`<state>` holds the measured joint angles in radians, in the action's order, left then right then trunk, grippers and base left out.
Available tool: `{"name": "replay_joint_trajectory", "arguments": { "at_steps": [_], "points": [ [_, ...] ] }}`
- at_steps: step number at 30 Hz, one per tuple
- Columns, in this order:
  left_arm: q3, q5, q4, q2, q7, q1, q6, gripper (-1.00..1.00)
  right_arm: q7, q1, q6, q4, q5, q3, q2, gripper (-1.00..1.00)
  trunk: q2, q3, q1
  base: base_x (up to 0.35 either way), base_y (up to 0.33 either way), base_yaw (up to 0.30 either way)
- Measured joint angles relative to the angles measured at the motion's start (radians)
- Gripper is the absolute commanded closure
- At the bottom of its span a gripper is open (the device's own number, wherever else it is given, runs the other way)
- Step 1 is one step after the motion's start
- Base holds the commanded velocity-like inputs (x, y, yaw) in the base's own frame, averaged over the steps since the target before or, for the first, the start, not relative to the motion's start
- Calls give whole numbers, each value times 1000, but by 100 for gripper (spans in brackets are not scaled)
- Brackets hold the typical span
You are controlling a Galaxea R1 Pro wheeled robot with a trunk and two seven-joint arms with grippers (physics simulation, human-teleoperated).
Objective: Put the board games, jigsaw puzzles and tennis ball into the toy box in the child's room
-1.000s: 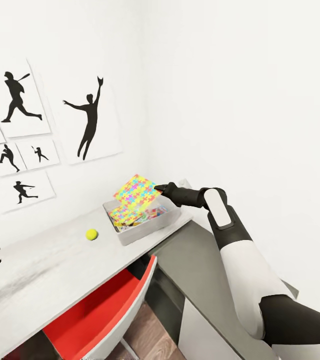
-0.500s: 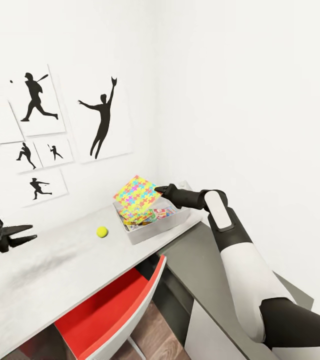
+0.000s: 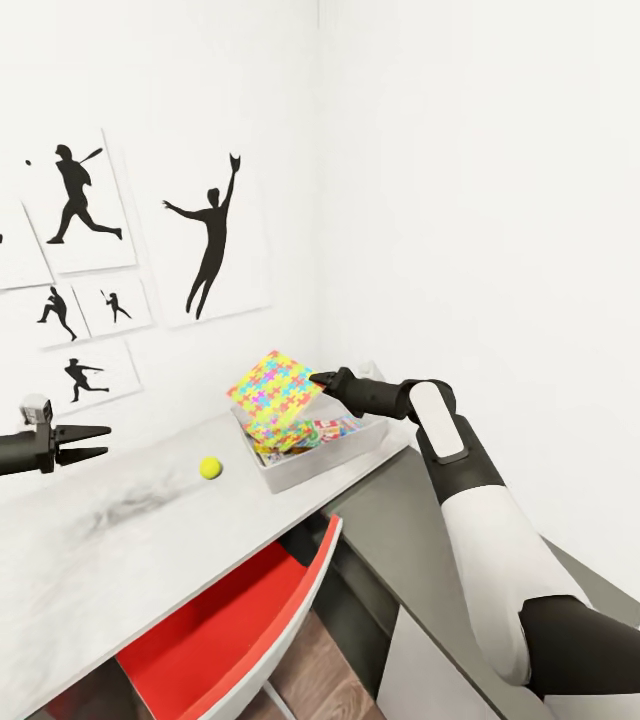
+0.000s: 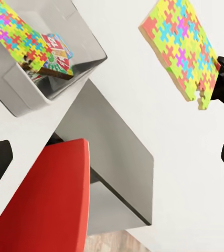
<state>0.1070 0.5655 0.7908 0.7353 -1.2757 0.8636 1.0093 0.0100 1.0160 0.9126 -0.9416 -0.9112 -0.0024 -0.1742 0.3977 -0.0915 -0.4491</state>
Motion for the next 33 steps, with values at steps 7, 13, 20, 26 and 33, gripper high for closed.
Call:
{"name": "replay_joint_trajectory", "arguments": {
  "at_steps": [7,13,20,26,33],
  "points": [
    [2,0,0,0,3,0,-1,-100,-2,0,1,0,0,-2,0,100,0,0,0,144,79,0],
    [3,-1,0,0,2,0,-1,-100,-2,0,2,0,1,-2,0,100,0,0,0,205,-15,0],
    [4,-1,0,-6,3,0,-1,-100,-1,0,2,0,1,-2,0,100,0,0,0,209,-1,0],
    [5,-3,0,-10,1,0,-1,-100,-2,0,2,0,1,-2,0,100,0,0,0,108,107,0],
    [6,-6,0,-14,-1,0,-1,-100,-2,0,2,0,0,-2,0,100,0,0,0,59,109,0]
  ]
}}
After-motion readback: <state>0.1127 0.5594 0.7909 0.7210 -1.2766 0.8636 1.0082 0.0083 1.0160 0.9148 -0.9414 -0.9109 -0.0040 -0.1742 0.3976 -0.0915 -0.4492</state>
